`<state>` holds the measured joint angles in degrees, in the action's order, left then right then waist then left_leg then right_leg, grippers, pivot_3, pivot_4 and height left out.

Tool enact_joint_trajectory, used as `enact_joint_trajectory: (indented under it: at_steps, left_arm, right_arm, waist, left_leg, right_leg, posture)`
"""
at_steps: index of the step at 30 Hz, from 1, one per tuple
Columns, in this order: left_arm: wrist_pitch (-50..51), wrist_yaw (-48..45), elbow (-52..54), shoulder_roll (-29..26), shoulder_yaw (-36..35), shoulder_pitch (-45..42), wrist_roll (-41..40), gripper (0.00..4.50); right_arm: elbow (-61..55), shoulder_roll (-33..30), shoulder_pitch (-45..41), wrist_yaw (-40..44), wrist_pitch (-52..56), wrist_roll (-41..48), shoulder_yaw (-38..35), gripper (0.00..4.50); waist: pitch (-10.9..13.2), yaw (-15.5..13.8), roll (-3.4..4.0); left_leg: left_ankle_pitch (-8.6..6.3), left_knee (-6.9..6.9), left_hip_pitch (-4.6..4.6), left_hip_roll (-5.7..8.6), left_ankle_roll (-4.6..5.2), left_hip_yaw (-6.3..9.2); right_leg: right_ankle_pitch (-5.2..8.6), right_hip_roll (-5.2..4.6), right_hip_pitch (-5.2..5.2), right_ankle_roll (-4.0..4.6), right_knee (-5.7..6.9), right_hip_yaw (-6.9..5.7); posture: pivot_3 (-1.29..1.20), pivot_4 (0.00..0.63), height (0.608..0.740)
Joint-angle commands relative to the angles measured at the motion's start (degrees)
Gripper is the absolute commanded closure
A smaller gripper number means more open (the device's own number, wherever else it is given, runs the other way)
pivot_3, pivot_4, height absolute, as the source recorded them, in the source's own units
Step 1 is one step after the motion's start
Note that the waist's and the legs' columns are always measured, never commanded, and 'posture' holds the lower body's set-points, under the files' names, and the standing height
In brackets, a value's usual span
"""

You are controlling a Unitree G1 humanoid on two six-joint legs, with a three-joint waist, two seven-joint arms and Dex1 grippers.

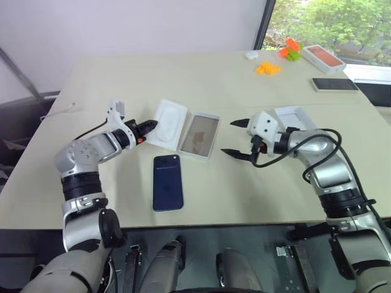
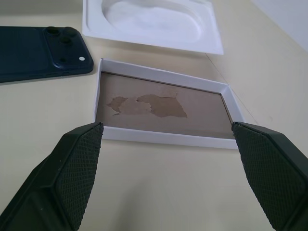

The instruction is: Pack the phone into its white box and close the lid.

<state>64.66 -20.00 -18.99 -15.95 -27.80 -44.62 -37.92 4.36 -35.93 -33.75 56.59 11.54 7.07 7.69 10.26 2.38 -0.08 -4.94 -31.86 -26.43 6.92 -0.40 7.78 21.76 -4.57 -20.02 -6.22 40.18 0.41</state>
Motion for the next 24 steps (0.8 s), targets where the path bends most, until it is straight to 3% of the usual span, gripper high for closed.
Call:
enact_joint_trajectory:
  at_steps: [1, 6, 24]
  left_arm:
    - [-2.12, 2.47, -0.34, 2.16, -0.27, -4.11, -1.28, 4.45]
    - [-4.54, 4.4, -0.55, 6.94, 5.01, -4.82, 1.55, 4.45]
    - [-9.54, 3.83, -4.99, 9.19, 14.1, -4.6, 7.14, 4.45]
  right_arm:
    - [0.0, -0.89, -0.88, -0.05, -1.45, -0.03, -1.36, 0.0]
    - [0.53, -3.0, -0.49, 2.72, 0.29, 1.89, -2.26, 0.0]
    - [-0.32, -2.18, 0.14, -0.3, 0.23, 1.22, -2.3, 0.0]
  waist:
    - [0.01, -0.21, -0.02]
    - [0.02, -0.85, -0.04]
    - [0.04, -1.5, -0.07]
  left_leg:
    - [0.0, 0.0, -0.01, 0.0, 0.0, 0.0]
    - [-0.02, -0.06, 0.0, 0.04, 0.02, -0.01]
    - [-0.05, -0.03, 0.0, 0.03, 0.03, 0.01]
  right_leg:
    - [0.0, 0.0, 0.0, 0.0, -0.01, -0.01]
    - [0.0, -0.04, 0.19, -0.01, -0.07, -0.04]
    - [0.01, -0.03, 0.33, 0.0, -0.13, -0.06]
  posture:
    - [0.0, 0.15, 0.74]
    - [0.0, 0.15, 0.74]
    - [0.0, 0.15, 0.74]
